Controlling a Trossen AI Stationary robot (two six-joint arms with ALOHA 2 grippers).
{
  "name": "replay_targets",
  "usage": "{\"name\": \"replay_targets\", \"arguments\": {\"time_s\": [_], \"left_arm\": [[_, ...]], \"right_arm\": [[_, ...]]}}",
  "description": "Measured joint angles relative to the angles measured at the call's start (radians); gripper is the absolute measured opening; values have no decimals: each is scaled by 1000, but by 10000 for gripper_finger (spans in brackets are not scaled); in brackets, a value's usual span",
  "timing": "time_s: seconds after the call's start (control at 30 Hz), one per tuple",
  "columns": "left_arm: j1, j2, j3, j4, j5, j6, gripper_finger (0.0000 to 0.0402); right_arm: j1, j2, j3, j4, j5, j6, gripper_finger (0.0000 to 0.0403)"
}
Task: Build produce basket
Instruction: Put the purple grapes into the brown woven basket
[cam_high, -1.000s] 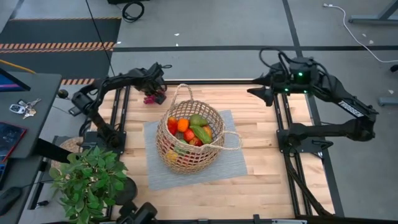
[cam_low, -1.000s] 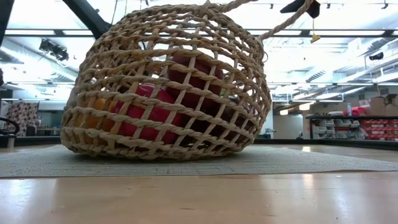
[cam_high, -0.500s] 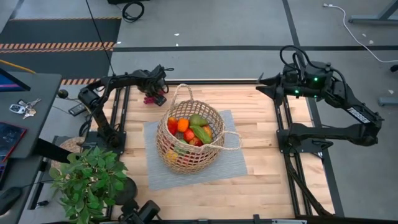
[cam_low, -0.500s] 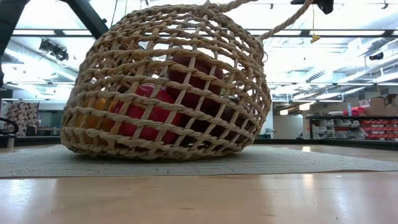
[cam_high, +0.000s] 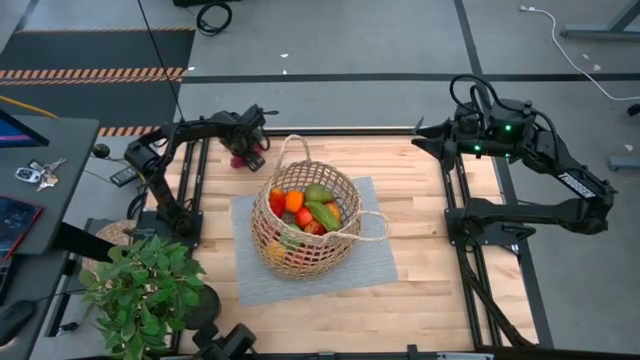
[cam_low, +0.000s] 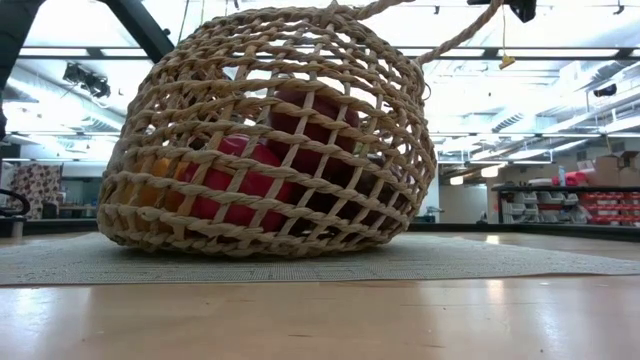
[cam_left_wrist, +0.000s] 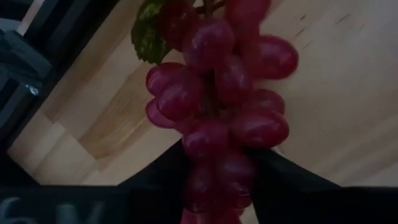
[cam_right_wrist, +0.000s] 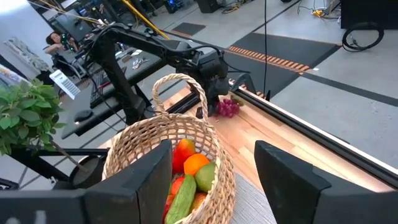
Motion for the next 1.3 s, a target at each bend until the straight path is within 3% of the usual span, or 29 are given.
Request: {"name": "replay_targets", "arguments": {"time_s": [0.23,0.53,0.8,0.97,1.3], "left_arm": [[-1,-59,29,-72,48,-34,115],[-1,-190,158,-137,269,-154,115],[-4,-303,336,-117,438,-248,116],[-26,-344,468,-56,464,-266,116],[-125,-356,678,221,464,-316,116]], "right_arm": [[0,-2,0,27,0,-5,232],[-22,-2,0,160,0,-72,232],[-26,-30,0,226,-65,-115,232],[-27,-67,-4,191,-44,-149,232],[-27,-215,-290,353,-77,-26,232]]}}
